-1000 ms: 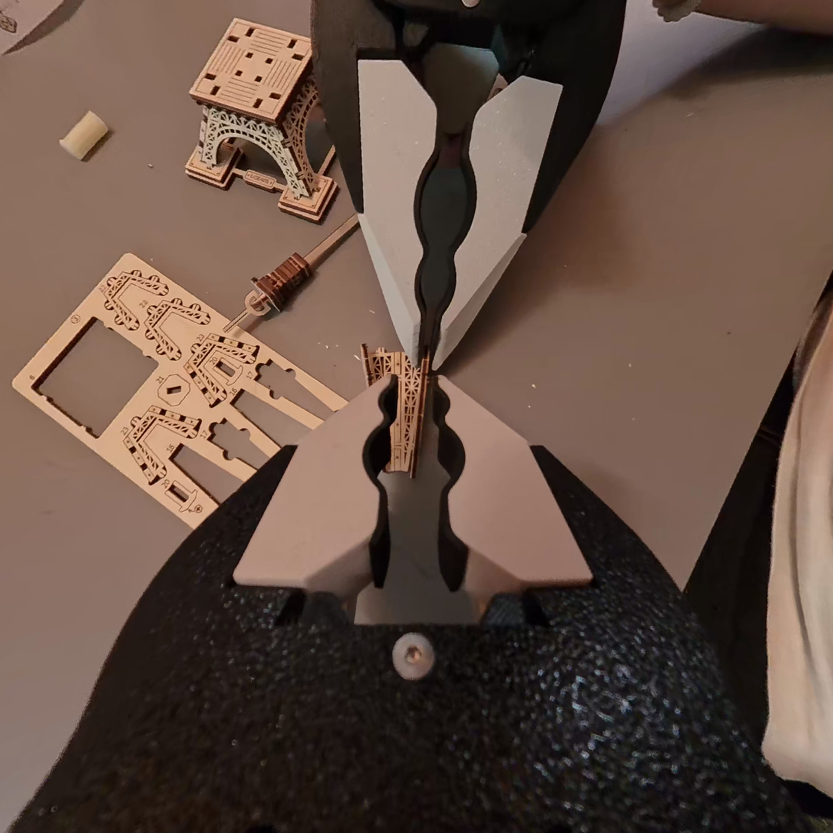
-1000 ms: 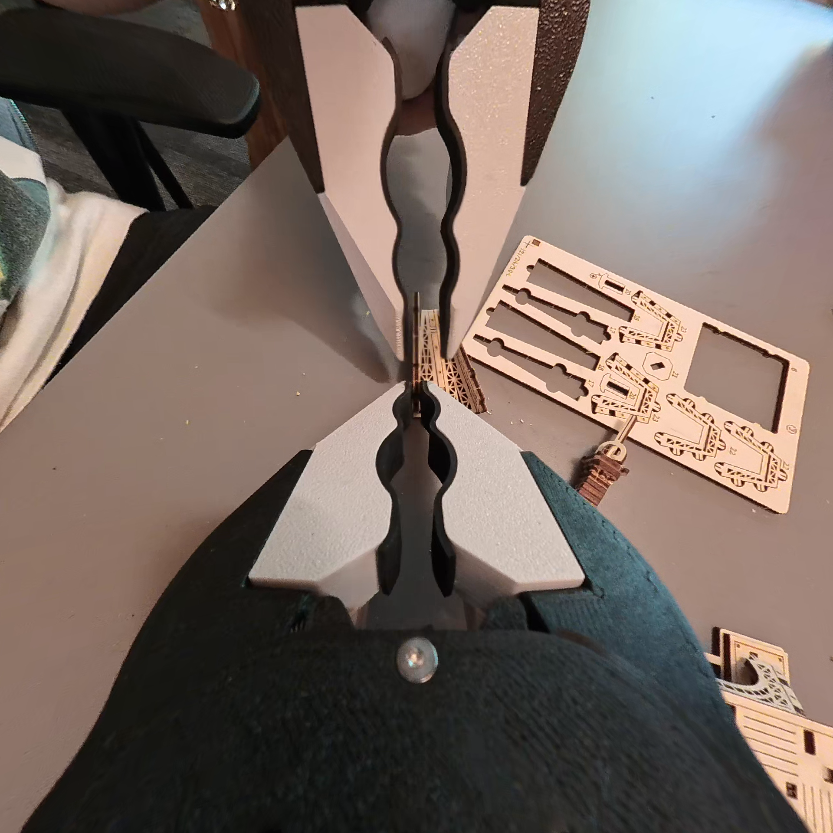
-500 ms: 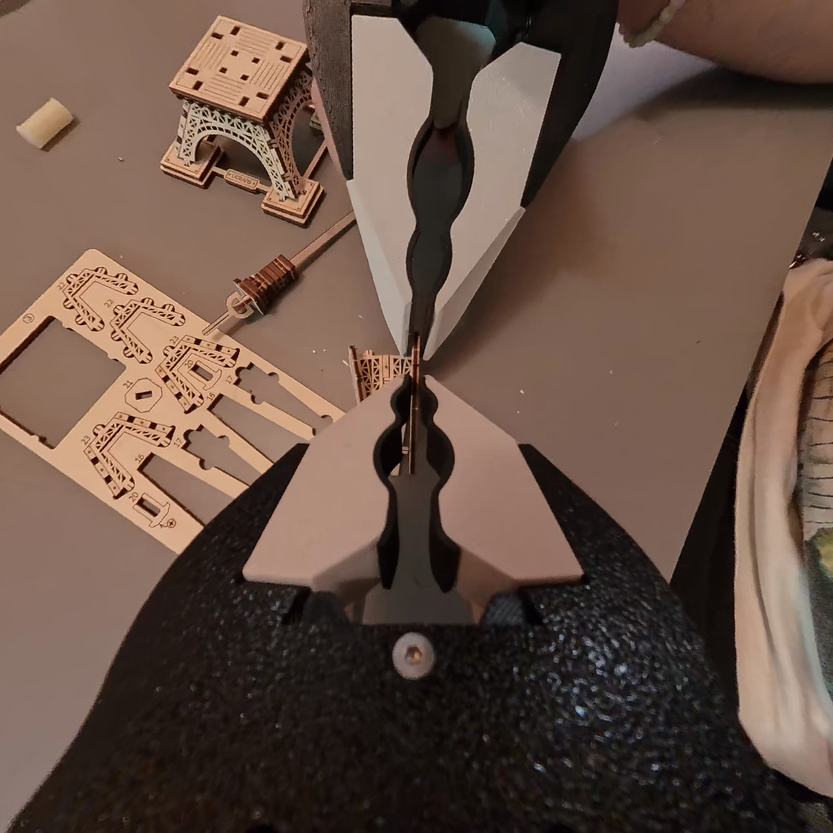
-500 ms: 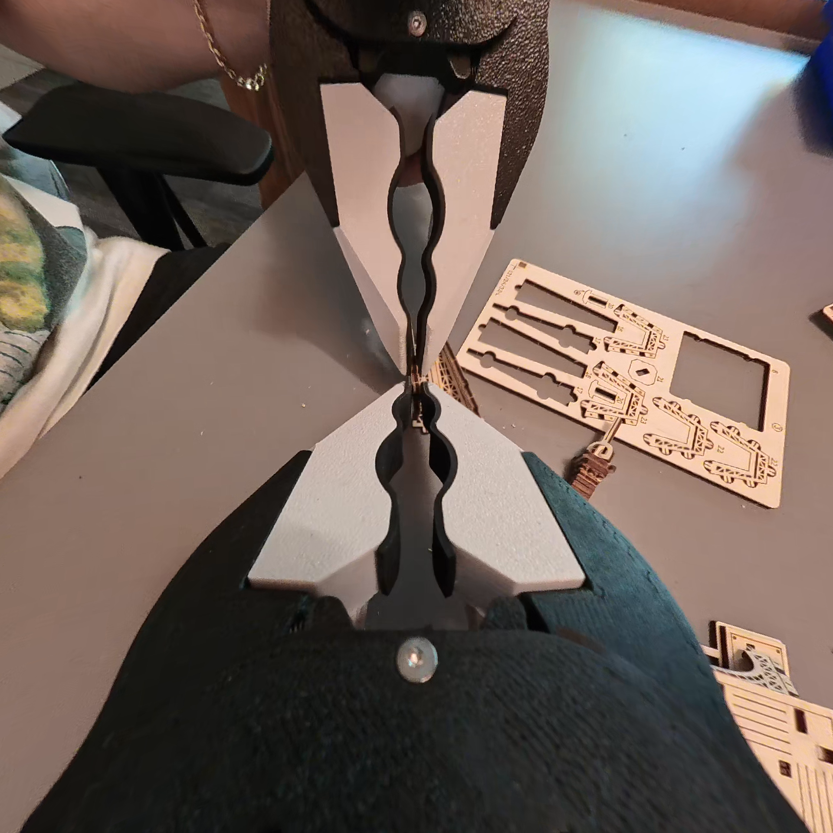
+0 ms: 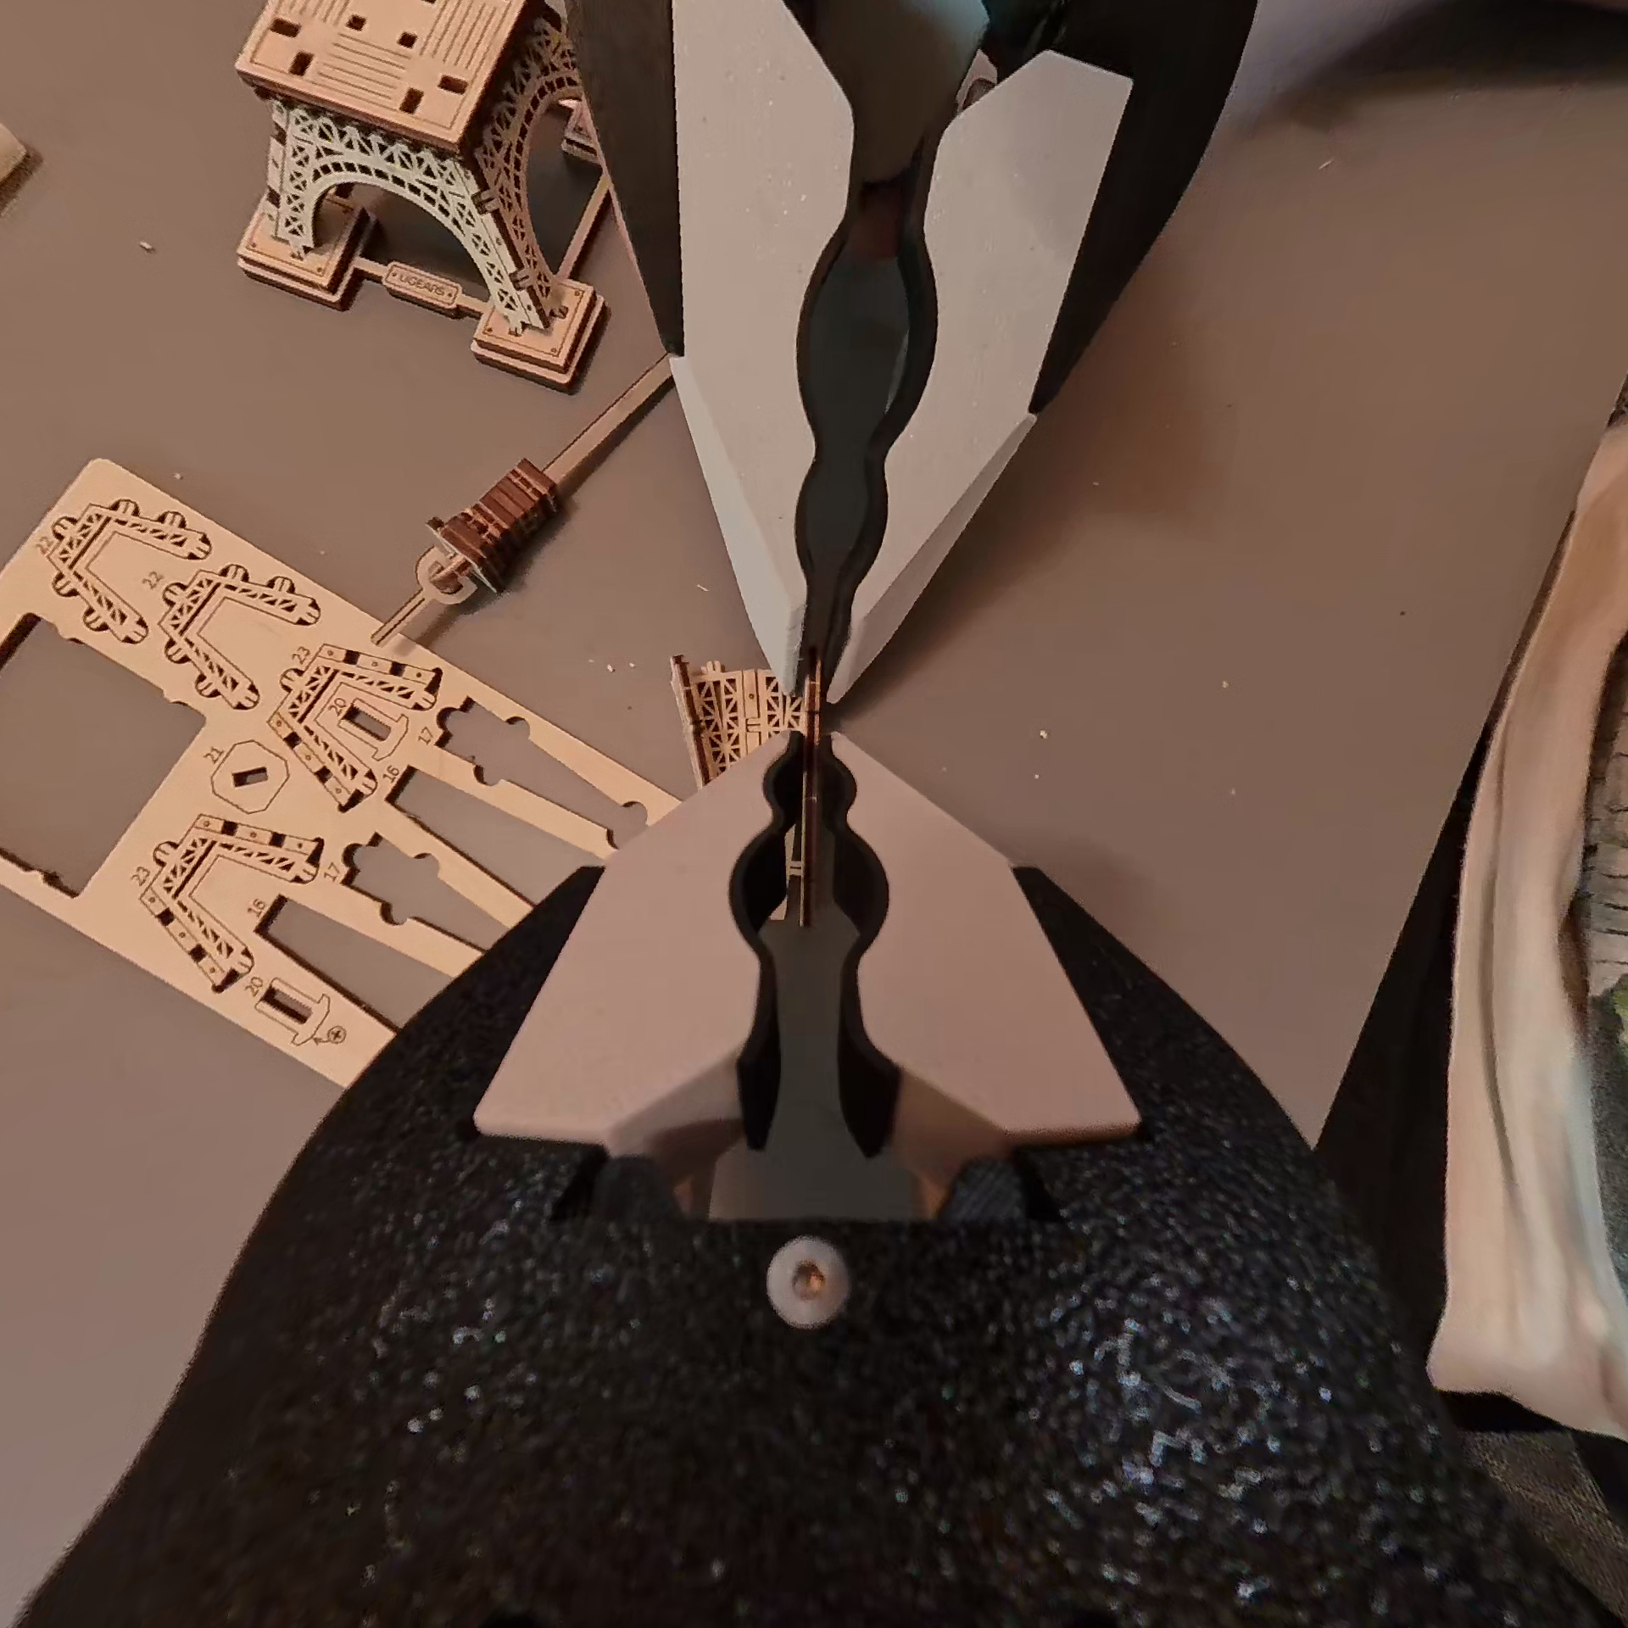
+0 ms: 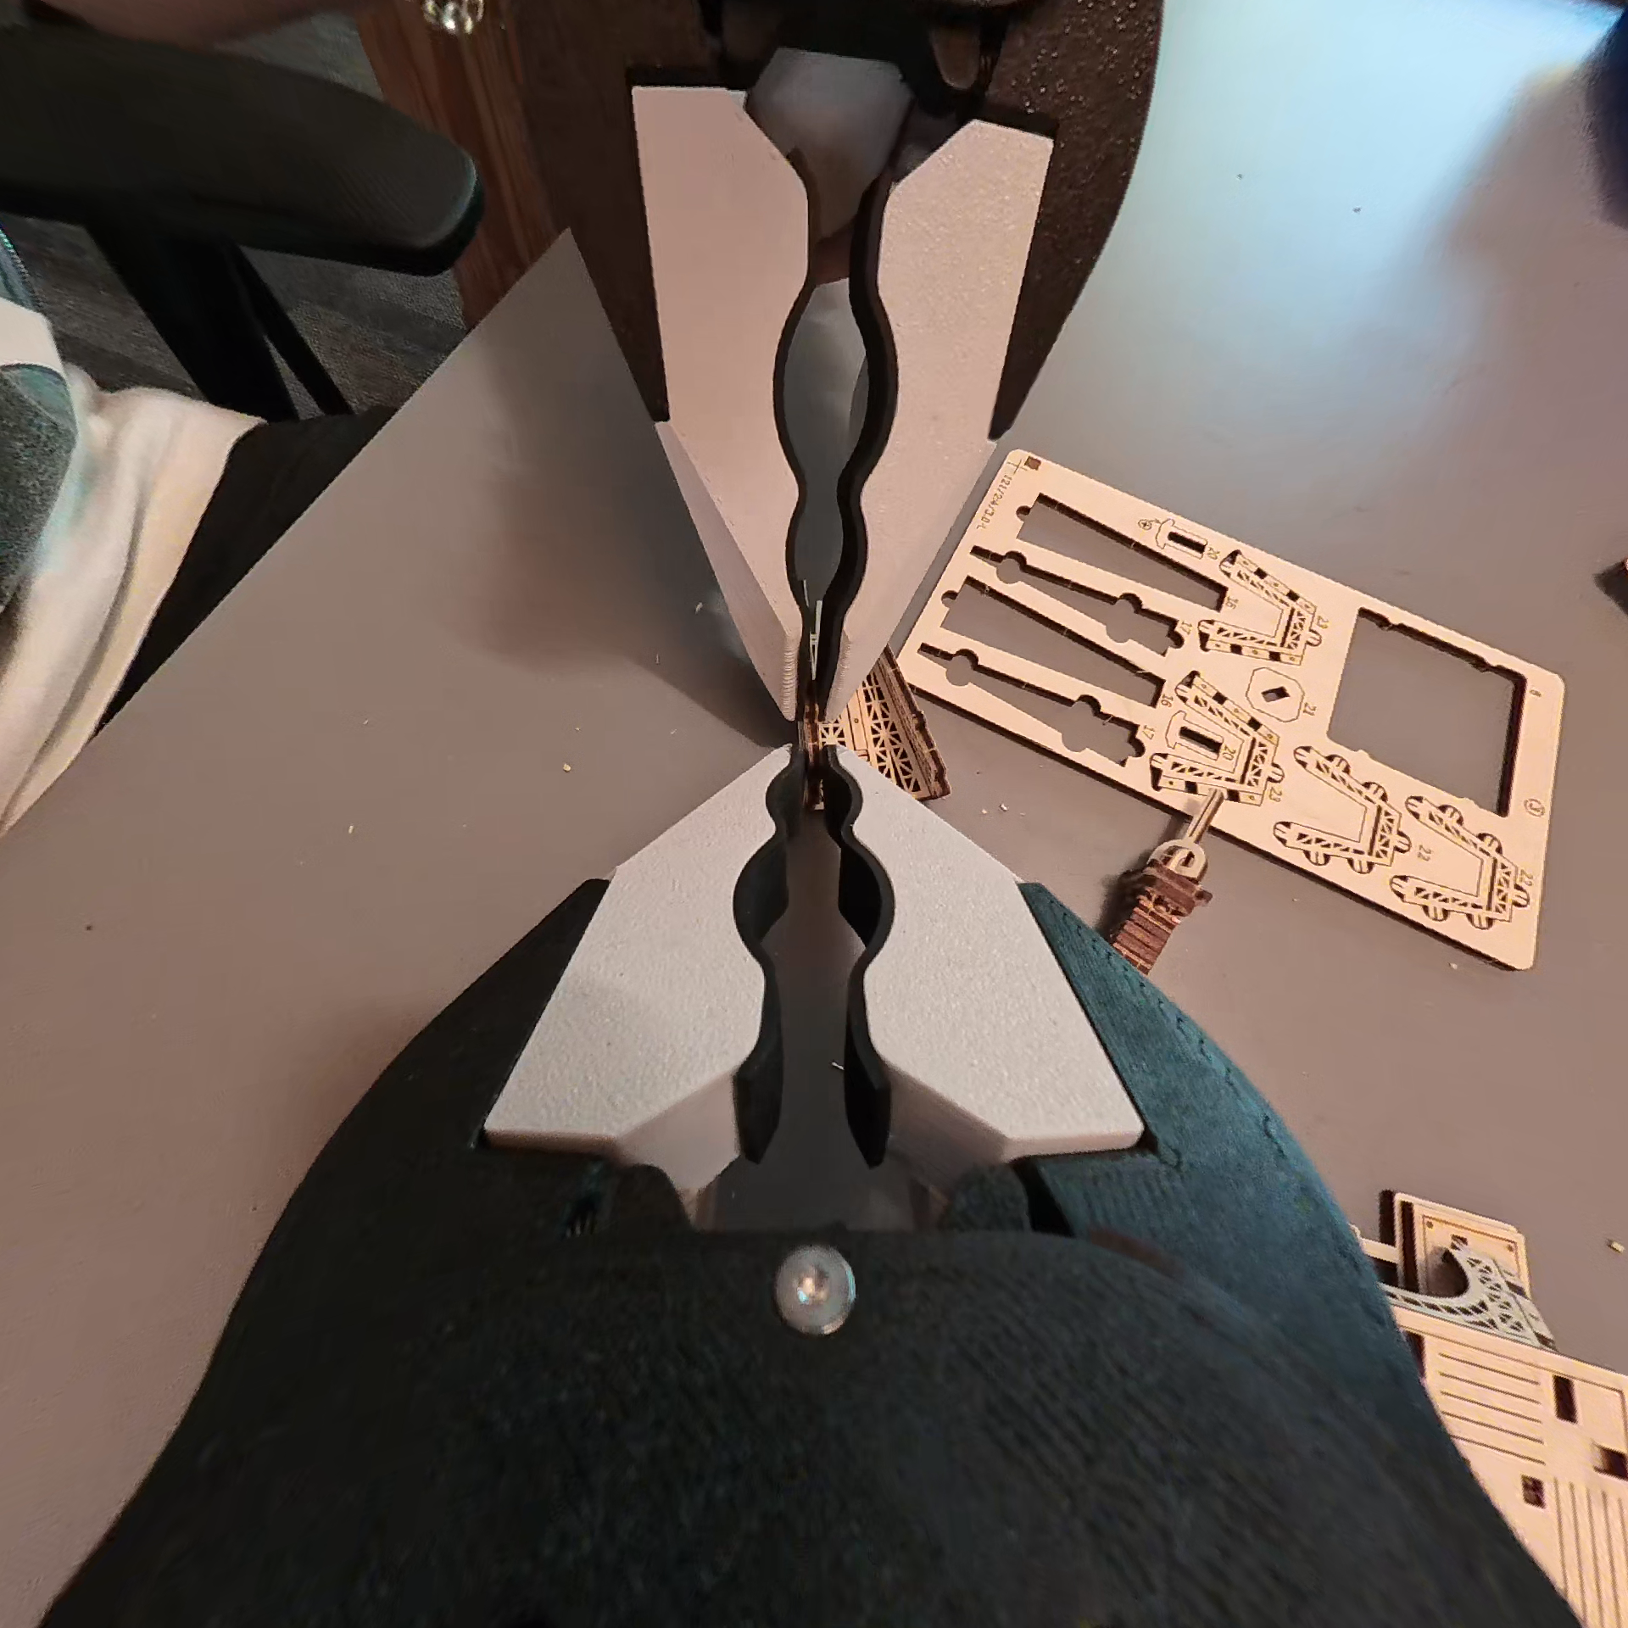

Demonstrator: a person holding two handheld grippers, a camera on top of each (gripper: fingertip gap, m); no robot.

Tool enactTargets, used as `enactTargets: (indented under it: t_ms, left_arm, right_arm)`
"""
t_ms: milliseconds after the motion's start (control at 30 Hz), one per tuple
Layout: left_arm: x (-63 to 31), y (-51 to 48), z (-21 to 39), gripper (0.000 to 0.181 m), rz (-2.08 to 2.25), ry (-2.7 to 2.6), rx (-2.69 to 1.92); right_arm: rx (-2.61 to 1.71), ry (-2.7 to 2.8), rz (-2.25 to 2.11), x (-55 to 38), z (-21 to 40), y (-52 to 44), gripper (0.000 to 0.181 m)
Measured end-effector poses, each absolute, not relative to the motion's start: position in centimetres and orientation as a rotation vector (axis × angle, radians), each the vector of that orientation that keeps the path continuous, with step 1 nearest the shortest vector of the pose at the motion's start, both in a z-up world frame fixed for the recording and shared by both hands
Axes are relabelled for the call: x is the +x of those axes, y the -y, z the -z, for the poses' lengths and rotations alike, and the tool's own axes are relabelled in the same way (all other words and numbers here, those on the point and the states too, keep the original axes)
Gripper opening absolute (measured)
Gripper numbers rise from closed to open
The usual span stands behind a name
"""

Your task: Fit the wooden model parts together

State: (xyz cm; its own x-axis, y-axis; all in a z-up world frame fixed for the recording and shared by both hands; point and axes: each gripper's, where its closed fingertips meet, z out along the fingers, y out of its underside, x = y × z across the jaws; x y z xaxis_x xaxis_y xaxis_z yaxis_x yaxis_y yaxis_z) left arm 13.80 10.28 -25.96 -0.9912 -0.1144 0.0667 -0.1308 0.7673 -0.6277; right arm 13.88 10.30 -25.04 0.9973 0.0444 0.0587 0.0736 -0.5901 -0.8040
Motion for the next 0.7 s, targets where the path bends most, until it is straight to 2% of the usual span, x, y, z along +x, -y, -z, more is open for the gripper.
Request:
enactTargets:
  t_ms: [700]
  left_arm:
    - [14.04, -10.37, 26.10, 0.001, -0.848, 2.927, 0.022]
  right_arm:
    - [-2.208, 0.054, 0.067, 13.96, 25.47, -10.12, 0.002]
